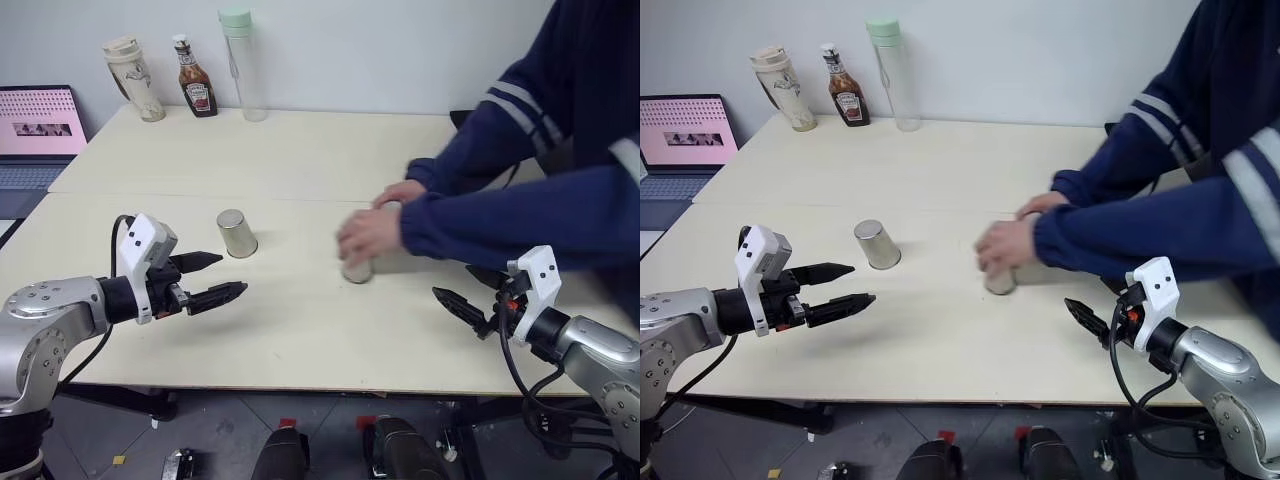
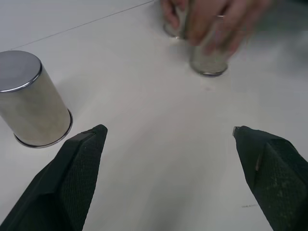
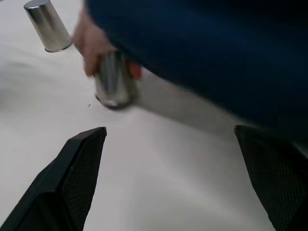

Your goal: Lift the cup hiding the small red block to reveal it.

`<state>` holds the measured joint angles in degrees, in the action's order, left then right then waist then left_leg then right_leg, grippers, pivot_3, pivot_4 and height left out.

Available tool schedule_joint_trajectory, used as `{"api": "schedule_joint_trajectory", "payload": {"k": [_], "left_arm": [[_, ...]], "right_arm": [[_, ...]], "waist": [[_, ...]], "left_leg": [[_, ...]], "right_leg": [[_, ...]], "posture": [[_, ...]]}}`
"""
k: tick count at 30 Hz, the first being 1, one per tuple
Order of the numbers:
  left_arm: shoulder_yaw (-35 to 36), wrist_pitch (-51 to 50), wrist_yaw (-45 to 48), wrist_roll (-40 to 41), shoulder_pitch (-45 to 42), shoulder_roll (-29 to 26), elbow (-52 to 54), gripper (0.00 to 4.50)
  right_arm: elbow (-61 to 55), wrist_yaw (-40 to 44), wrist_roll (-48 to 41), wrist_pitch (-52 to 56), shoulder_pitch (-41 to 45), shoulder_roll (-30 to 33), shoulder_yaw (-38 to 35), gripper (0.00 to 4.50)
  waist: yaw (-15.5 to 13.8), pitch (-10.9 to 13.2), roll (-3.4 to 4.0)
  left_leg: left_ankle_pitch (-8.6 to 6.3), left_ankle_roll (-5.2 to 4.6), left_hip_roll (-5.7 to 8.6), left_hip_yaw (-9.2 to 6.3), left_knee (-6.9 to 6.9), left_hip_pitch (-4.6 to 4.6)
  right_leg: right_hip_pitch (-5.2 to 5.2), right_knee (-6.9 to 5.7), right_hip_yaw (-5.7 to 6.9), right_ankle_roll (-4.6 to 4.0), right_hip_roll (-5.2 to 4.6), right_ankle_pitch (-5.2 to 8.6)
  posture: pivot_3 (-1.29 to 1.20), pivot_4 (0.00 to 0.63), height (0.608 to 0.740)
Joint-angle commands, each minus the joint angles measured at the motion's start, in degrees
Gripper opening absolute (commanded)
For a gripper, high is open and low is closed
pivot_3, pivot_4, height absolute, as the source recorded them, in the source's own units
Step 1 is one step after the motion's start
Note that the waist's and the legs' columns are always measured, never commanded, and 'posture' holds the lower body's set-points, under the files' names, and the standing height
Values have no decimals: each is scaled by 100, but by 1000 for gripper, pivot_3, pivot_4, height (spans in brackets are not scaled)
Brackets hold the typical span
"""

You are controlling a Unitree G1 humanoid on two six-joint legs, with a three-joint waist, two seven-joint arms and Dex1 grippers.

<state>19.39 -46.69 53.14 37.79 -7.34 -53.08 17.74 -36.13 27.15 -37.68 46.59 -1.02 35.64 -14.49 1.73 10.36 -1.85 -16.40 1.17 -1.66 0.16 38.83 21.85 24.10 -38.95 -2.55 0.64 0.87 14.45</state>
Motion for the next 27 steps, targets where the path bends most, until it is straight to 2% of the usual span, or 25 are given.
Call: {"api": "schedule_joint_trajectory", "payload": {"k": [1, 27], "left_arm": [[128, 135, 24, 0, -29, -97, 93, 4481], [-51, 177, 210, 204, -77, -58, 348, 4481]], "right_arm": [[-136, 12, -43, -91, 86, 55, -96, 4500], [-69, -49, 27, -95, -73, 57, -218, 4500]], "waist": [[0, 0, 0], [1, 0, 0]], "left_leg": [[0, 0, 0, 0, 0, 0], [0, 0, 0, 0, 0, 1]], "right_leg": [[0, 0, 0, 0, 0, 0], [0, 1, 0, 0, 0, 0]], "posture": [[0, 150, 740], [0, 150, 740]]}}
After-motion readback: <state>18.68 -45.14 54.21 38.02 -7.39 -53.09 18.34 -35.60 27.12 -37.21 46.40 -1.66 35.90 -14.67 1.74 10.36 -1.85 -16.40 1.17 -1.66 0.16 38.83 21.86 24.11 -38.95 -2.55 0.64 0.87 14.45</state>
